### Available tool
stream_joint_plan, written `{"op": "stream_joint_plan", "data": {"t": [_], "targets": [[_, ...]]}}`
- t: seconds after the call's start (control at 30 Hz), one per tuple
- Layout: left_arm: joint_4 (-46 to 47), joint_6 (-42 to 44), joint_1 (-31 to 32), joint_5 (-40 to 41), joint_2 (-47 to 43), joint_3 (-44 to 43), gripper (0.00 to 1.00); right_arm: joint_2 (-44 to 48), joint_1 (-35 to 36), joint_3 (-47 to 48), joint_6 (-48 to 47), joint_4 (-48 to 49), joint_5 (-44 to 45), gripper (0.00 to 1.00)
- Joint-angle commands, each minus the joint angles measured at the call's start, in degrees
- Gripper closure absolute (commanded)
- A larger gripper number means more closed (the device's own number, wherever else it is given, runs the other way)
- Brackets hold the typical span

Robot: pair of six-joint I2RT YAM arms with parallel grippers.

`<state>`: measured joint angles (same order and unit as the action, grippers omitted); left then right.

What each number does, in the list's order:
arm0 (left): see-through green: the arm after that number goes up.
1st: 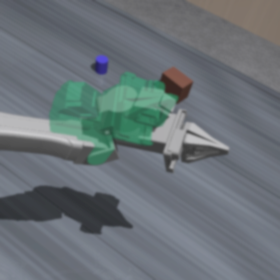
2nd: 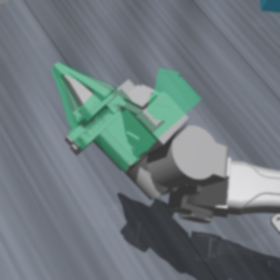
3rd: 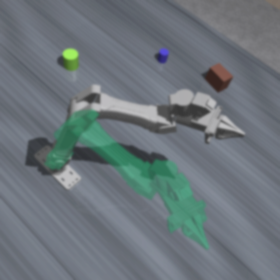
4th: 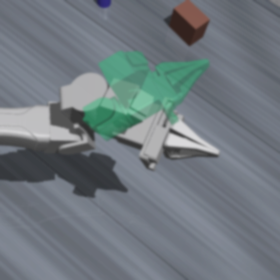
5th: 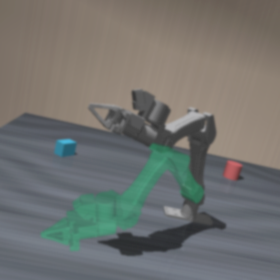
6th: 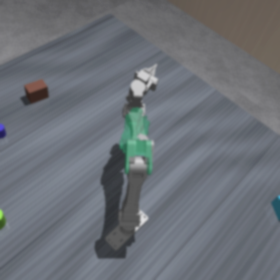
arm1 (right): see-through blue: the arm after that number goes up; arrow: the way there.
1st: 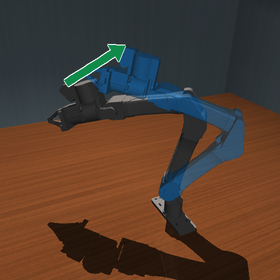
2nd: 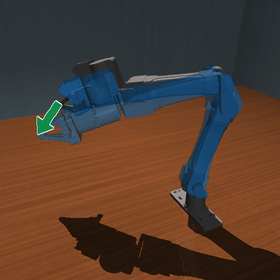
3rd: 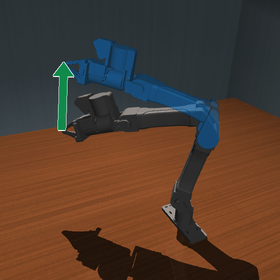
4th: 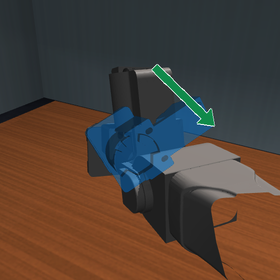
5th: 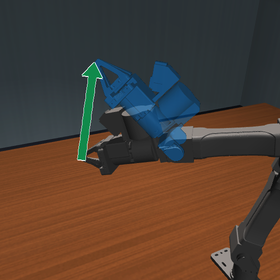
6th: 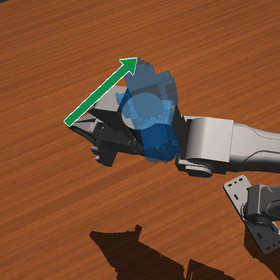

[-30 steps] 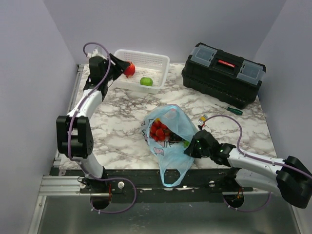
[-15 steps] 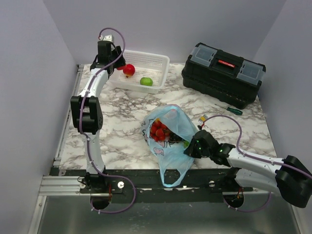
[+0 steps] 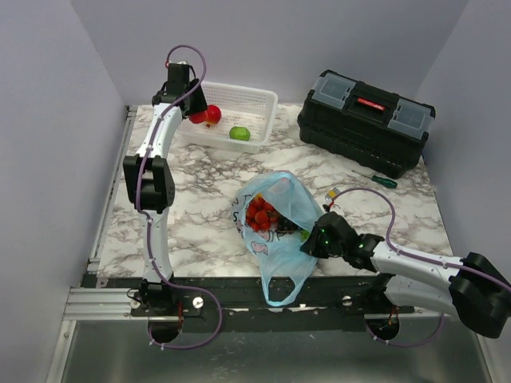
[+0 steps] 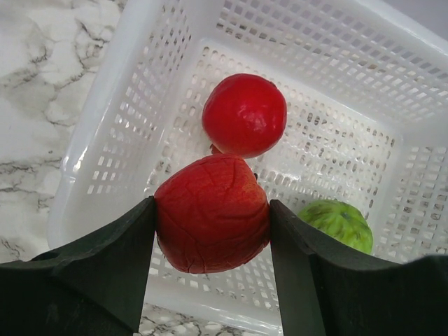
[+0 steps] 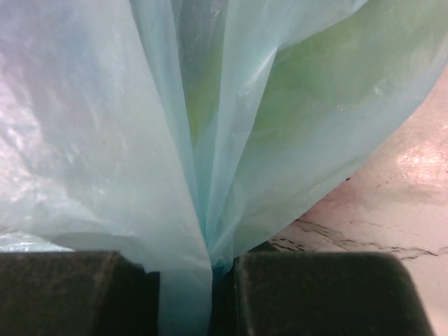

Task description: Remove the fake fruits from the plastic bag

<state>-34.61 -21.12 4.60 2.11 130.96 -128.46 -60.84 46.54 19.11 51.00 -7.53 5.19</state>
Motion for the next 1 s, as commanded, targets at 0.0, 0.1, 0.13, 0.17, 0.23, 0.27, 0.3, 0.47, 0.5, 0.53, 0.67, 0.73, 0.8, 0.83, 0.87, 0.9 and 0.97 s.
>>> {"op": "stream_joint_plan", "data": {"t": [0.0, 0.1, 0.13, 0.17, 0.23, 0.27, 0.3, 0.47, 0.5, 0.53, 0.67, 0.73, 0.8, 0.83, 0.87, 0.9, 0.97], "targets": [[-4.5, -7.0, -1.4, -1.3, 1.8, -0.6, 0.75, -0.2, 0.3, -0.3, -0.3, -2.0, 2.9, 0.84], [-4.3, -9.4, -2.4, -4.4, 2.5, 0.3, 0.76, -0.1, 0.3, -0.3, -0.3, -2.0, 2.9, 0.84], [-4.5, -10.2, -2.8, -5.3, 2.8, 0.4, 0.76, 0.0, 0.3, -0.3, -0.2, -2.0, 2.9, 0.84], [-4.7, -11.3, -3.1, -6.5, 3.3, 0.3, 0.76, 0.0, 0.3, -0.4, -0.3, -2.0, 2.9, 0.84], [-4.5, -12.8, -4.0, -9.4, 4.0, 0.4, 0.76, -0.1, 0.3, -0.4, -0.3, -2.0, 2.9, 0.84], [-4.4, -13.5, -4.1, -10.1, 4.3, 0.3, 0.76, -0.1, 0.3, -0.3, -0.2, -2.0, 2.9, 0.84], [-4.3, -13.7, -4.1, -10.7, 4.5, 0.4, 0.75, -0.1, 0.3, -0.3, -0.2, -2.0, 2.9, 0.84], [-4.4, -14.0, -4.1, -13.3, 5.7, -0.4, 0.64, 0.0, 0.3, -0.3, -0.3, -2.0, 2.9, 0.84], [-4.5, -14.1, -4.1, -13.1, 5.6, -0.3, 0.57, 0.0, 0.3, -0.3, -0.3, -2.0, 2.9, 0.84], [-4.6, -14.0, -4.1, -13.0, 5.6, -0.3, 0.51, 0.0, 0.3, -0.4, -0.3, -2.0, 2.9, 0.84], [-5.0, -13.6, -4.1, -12.5, 4.7, -0.4, 0.37, 0.0, 0.3, -0.4, -0.3, -1.9, 2.7, 0.84], [-5.6, -13.2, -4.1, -12.2, 3.8, -0.9, 0.34, 0.1, 0.3, -0.5, -0.5, -1.8, 2.6, 0.84], [-5.4, -12.9, -4.1, -12.2, 2.2, -0.5, 0.26, 0.1, 0.3, -0.5, -0.4, -1.8, 2.6, 0.84], [-5.3, -12.8, -4.1, -12.1, 1.5, -0.4, 0.23, 0.0, 0.3, -0.5, -0.5, -1.8, 2.6, 0.84], [-5.5, -12.7, -4.1, -12.2, 0.6, -0.6, 0.2, 0.0, 0.3, -0.4, -0.5, -1.8, 2.6, 0.84], [-5.6, -12.7, -5.4, -12.4, -0.2, -0.6, 0.17, -0.1, 0.3, -0.5, -0.5, -1.8, 2.5, 0.84], [-5.7, -12.7, -5.5, -12.5, -2.1, -0.6, 0.16, 0.0, 0.3, -0.5, -0.5, -1.7, 2.5, 0.84]]}}
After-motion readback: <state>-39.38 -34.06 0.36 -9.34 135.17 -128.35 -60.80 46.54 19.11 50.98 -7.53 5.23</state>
